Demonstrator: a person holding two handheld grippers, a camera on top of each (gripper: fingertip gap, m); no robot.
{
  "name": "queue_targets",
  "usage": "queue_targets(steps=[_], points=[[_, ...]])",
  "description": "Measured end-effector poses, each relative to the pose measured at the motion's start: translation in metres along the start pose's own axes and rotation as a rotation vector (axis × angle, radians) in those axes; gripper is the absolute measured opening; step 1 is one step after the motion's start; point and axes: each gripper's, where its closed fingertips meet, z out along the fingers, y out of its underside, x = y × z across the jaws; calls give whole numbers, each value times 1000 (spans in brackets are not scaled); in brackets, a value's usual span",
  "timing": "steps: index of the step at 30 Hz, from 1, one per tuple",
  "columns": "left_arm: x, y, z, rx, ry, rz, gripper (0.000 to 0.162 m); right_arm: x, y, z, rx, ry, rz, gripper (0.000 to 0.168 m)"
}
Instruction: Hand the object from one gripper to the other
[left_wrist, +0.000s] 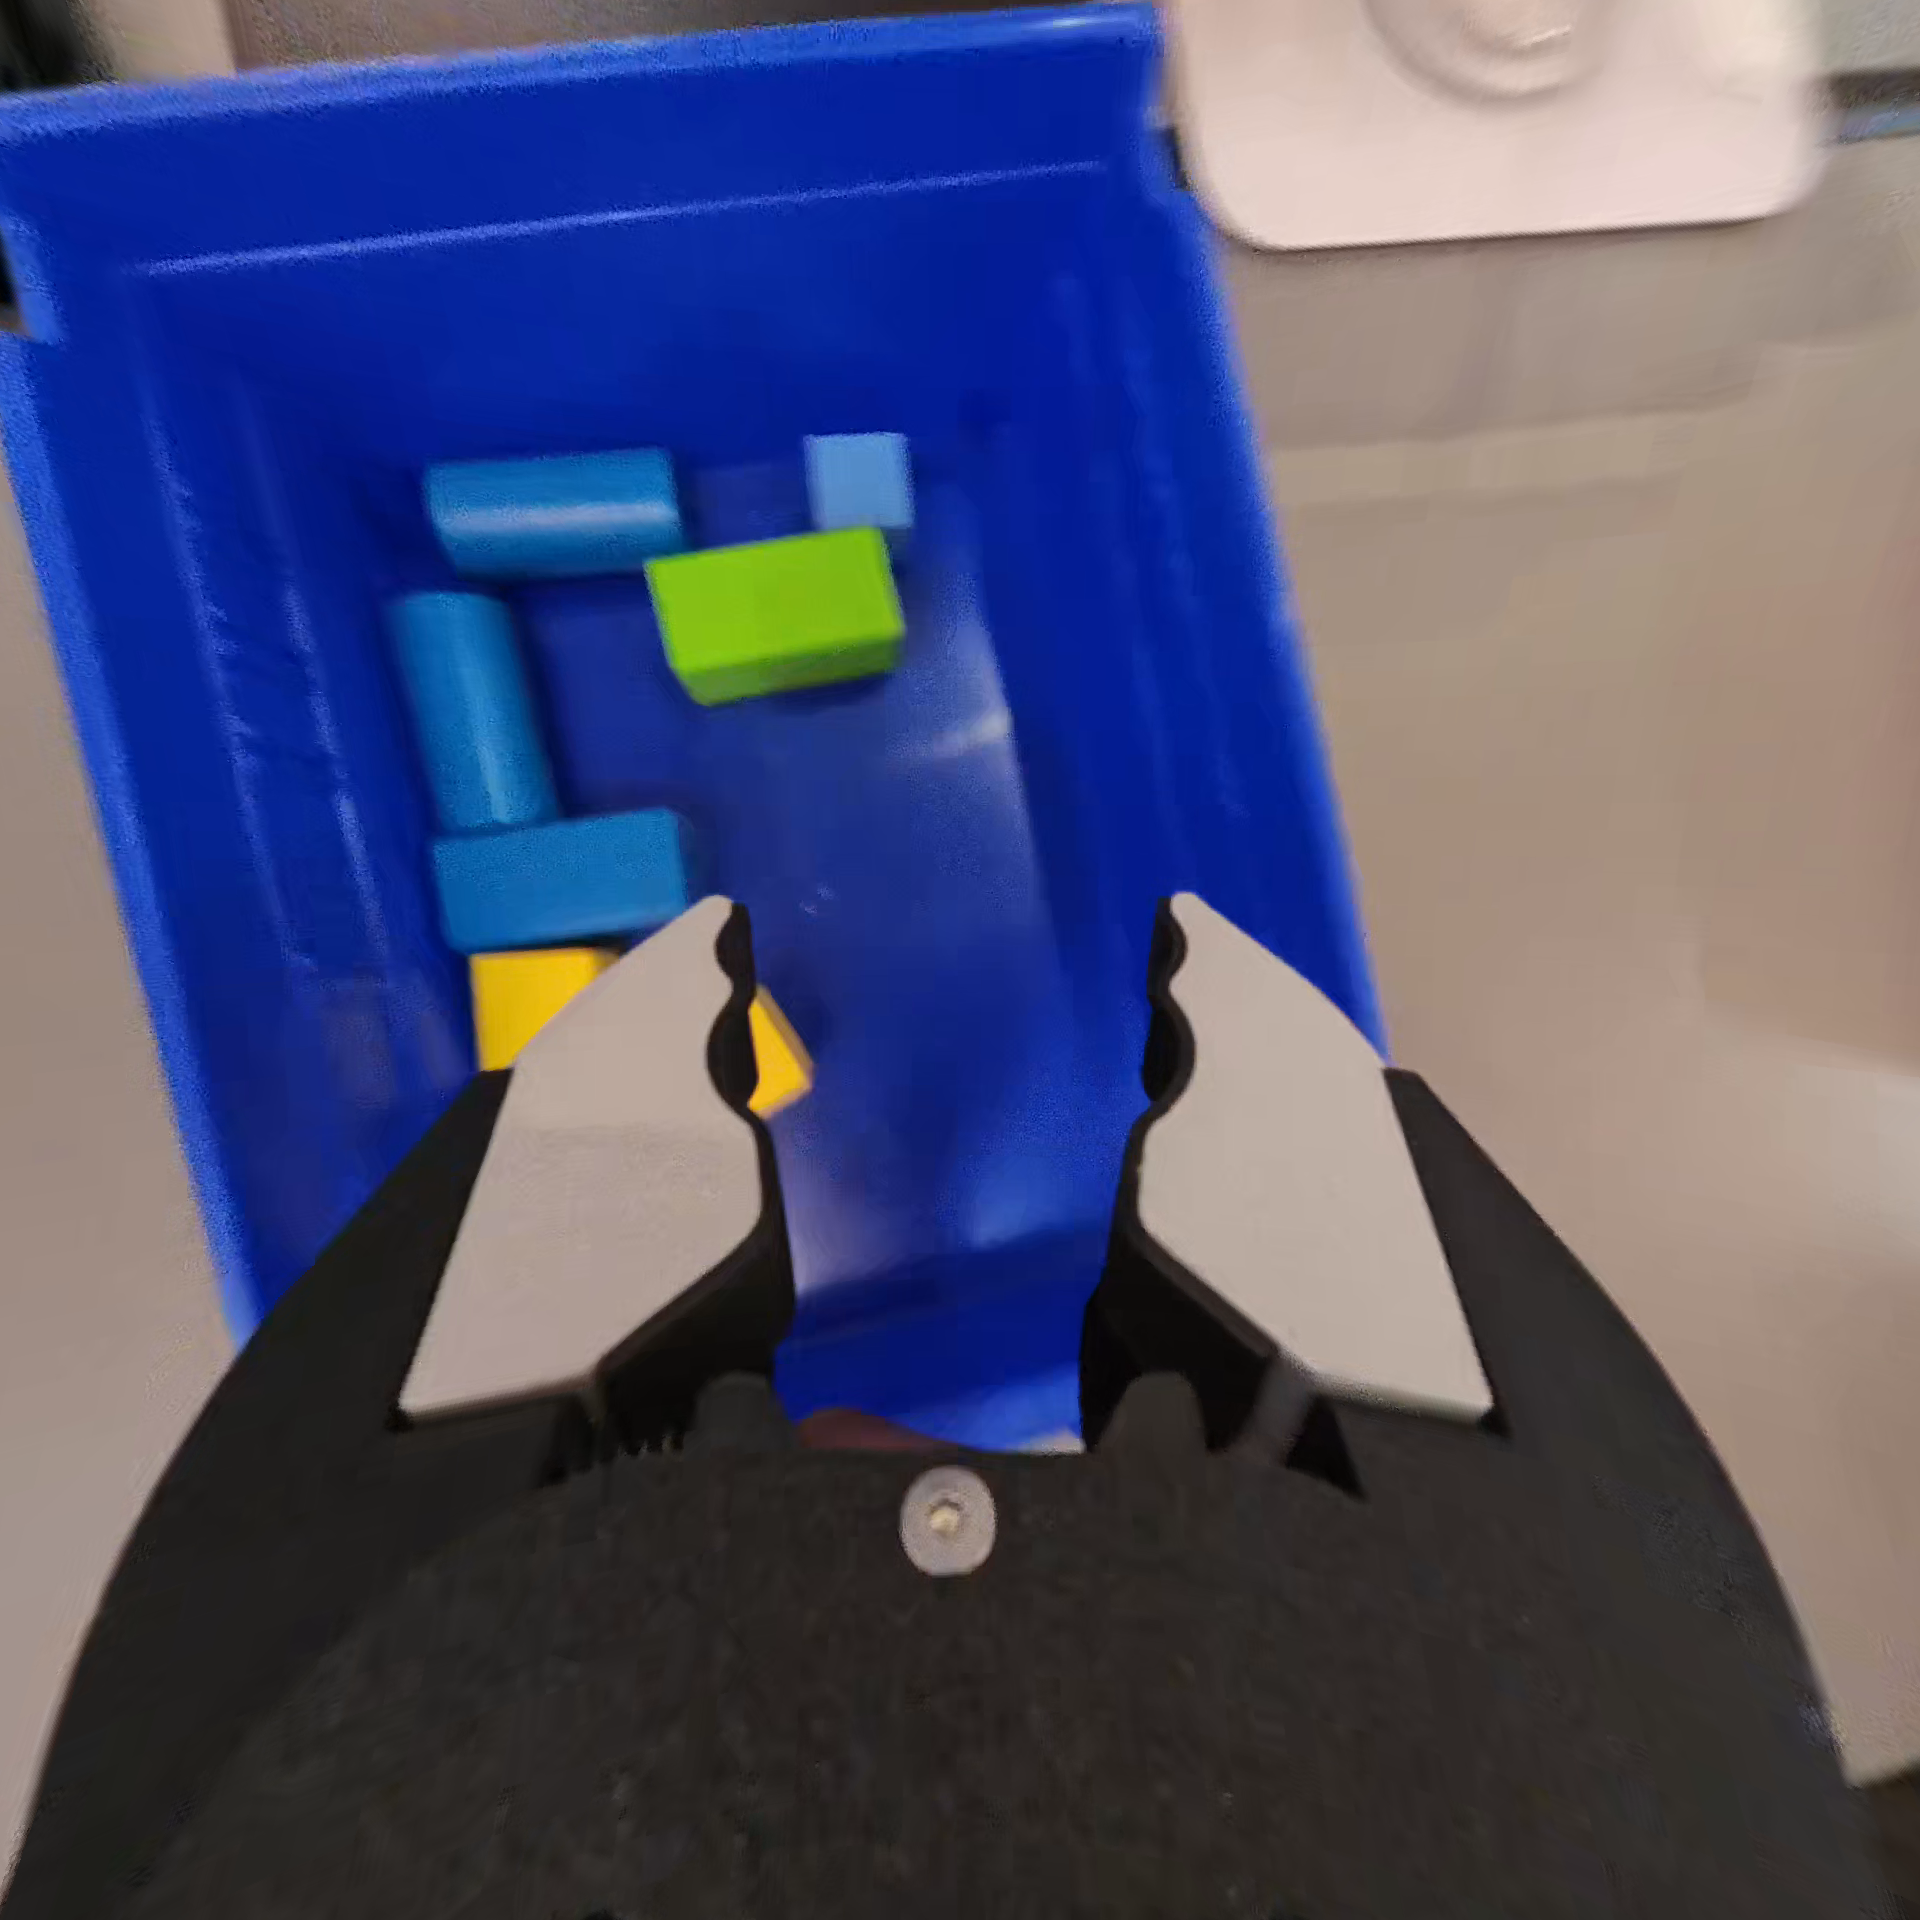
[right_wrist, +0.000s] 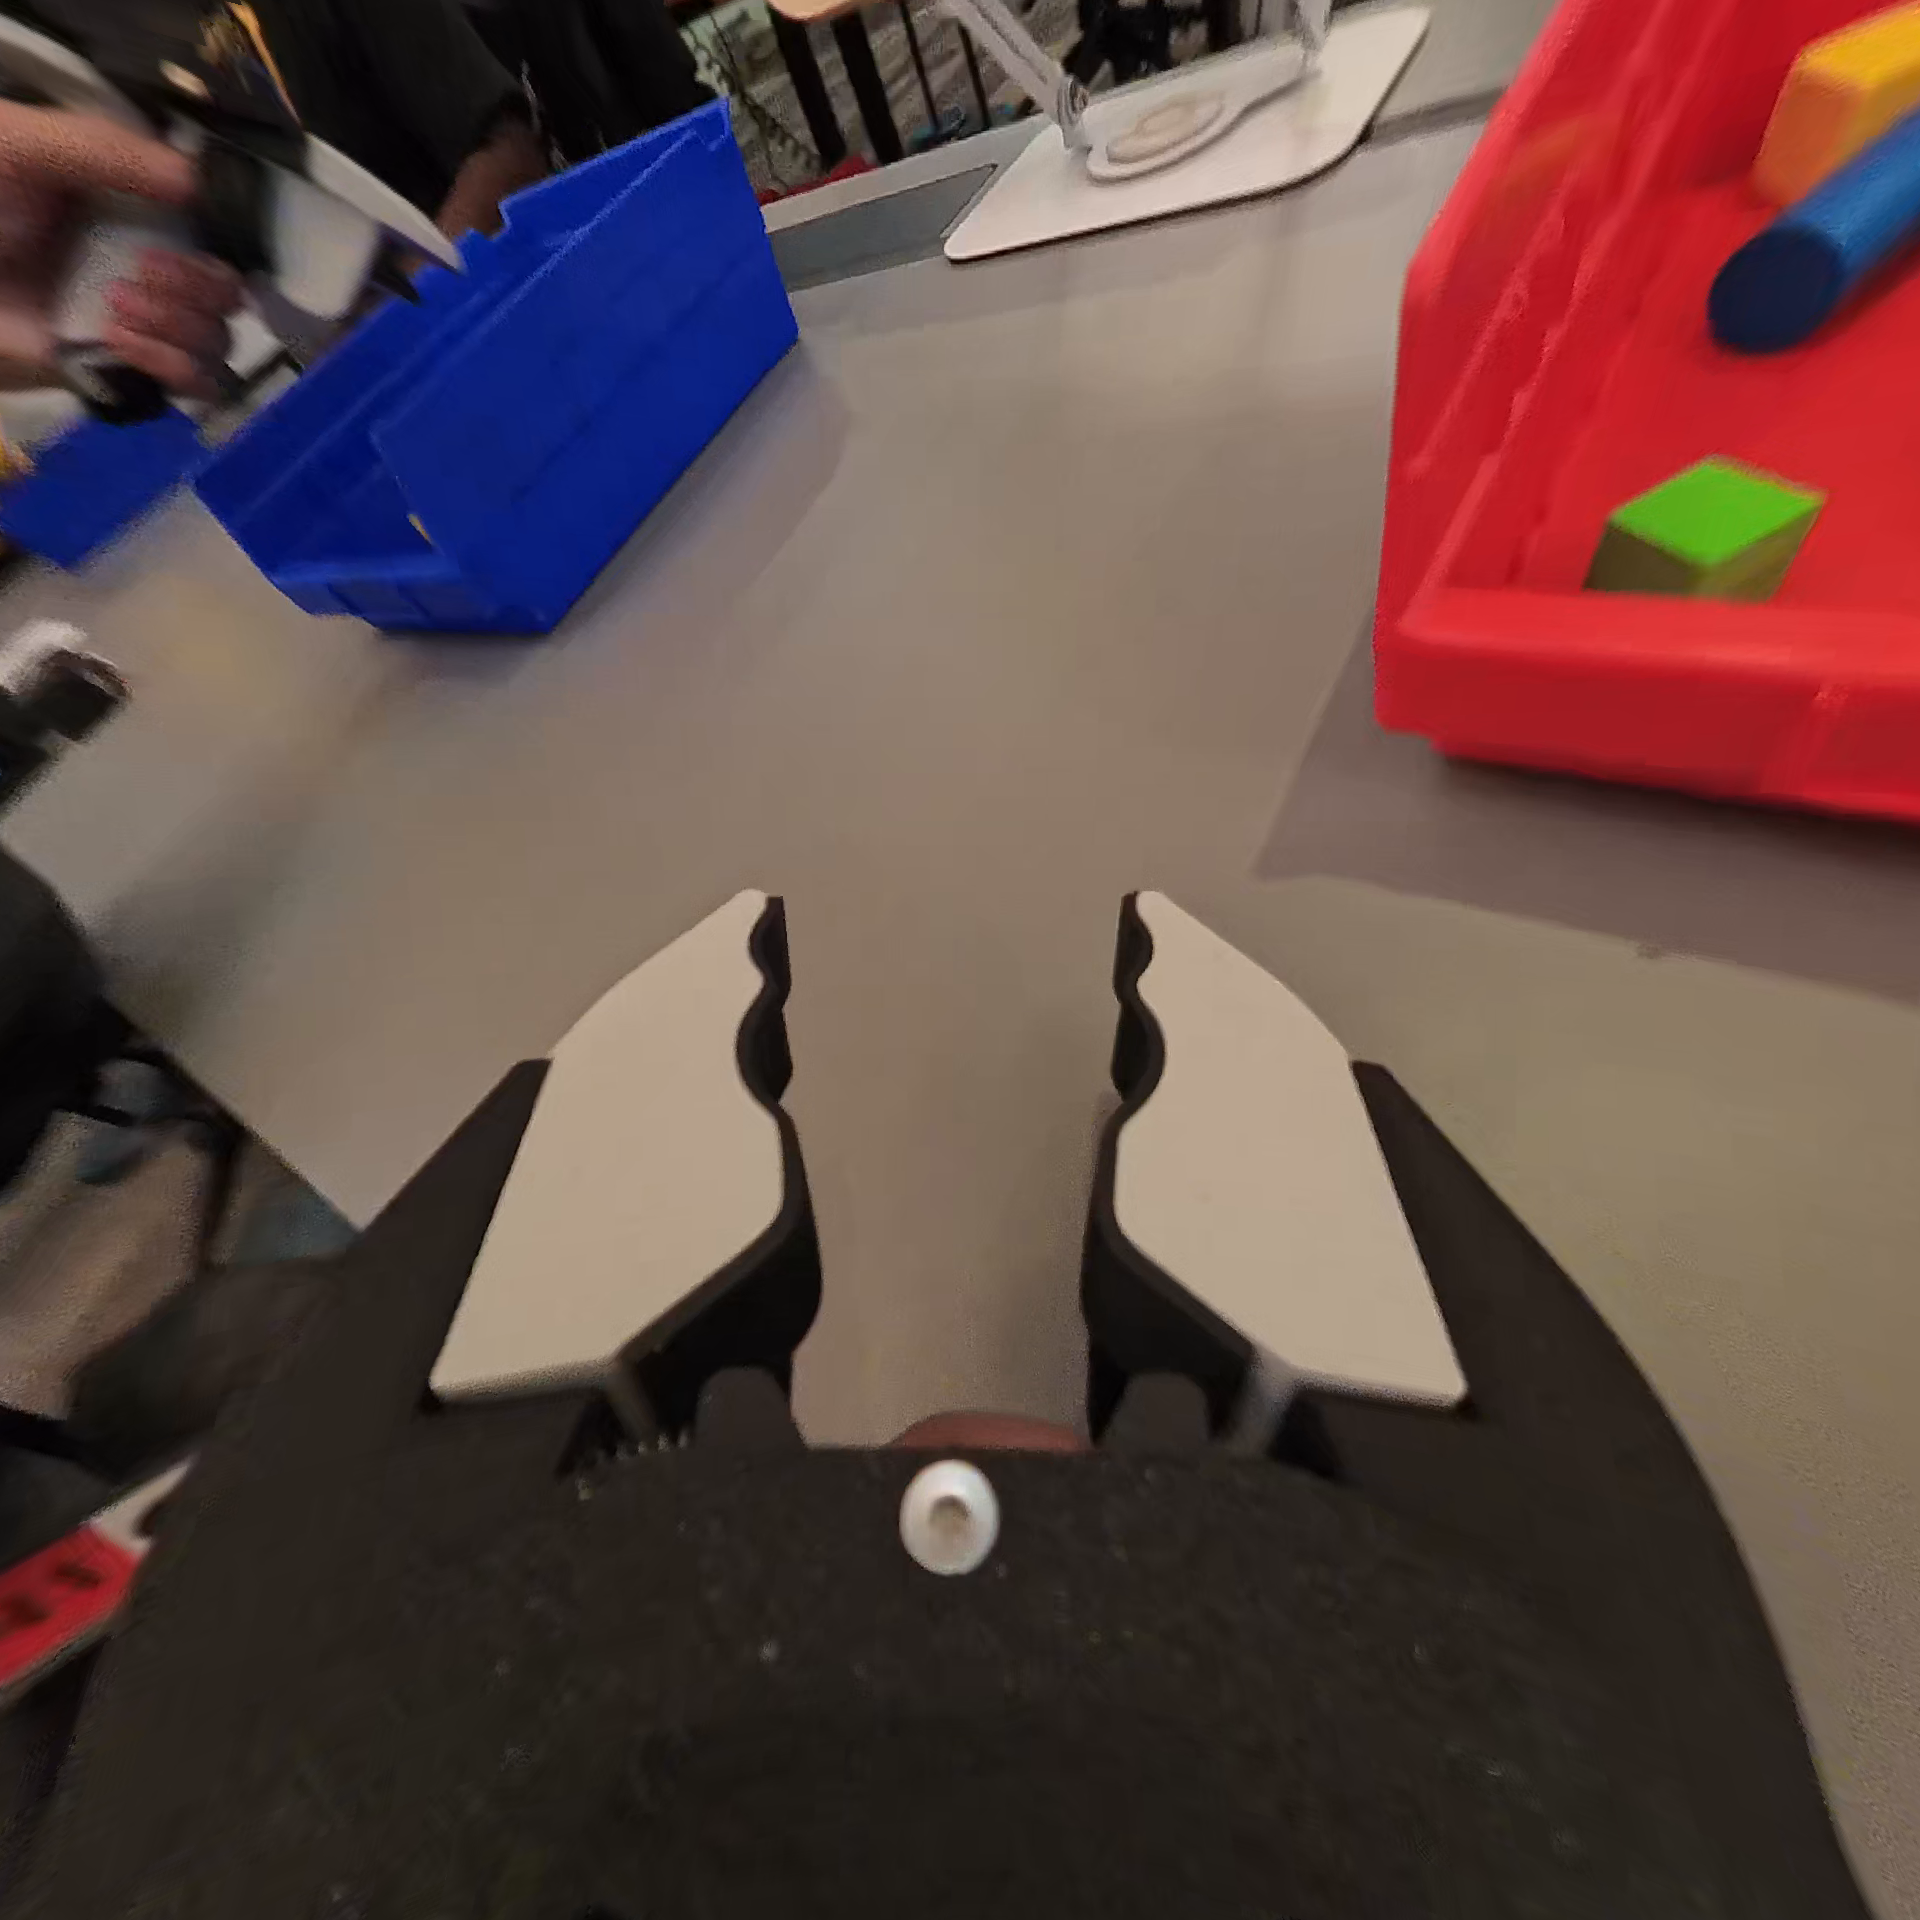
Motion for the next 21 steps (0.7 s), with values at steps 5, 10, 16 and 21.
queue_targets(steps=[5, 10, 16, 21], points=[[-26, -27, 64, -233, -89, -82, 74, 8, 3, -2, -12, -31, 99, 60], [-38, -30, 96, -343, -162, -98, 79, 13, 2, -6, -17, 3, 56, 60], [-47, -21, 117, -405, -183, -107, 75, 11, 10, -4, -55, -4, 44, 60], [-48, -15, 116, -411, -147, -81, 72, 9, 12, -3, -63, -12, 45, 60]])
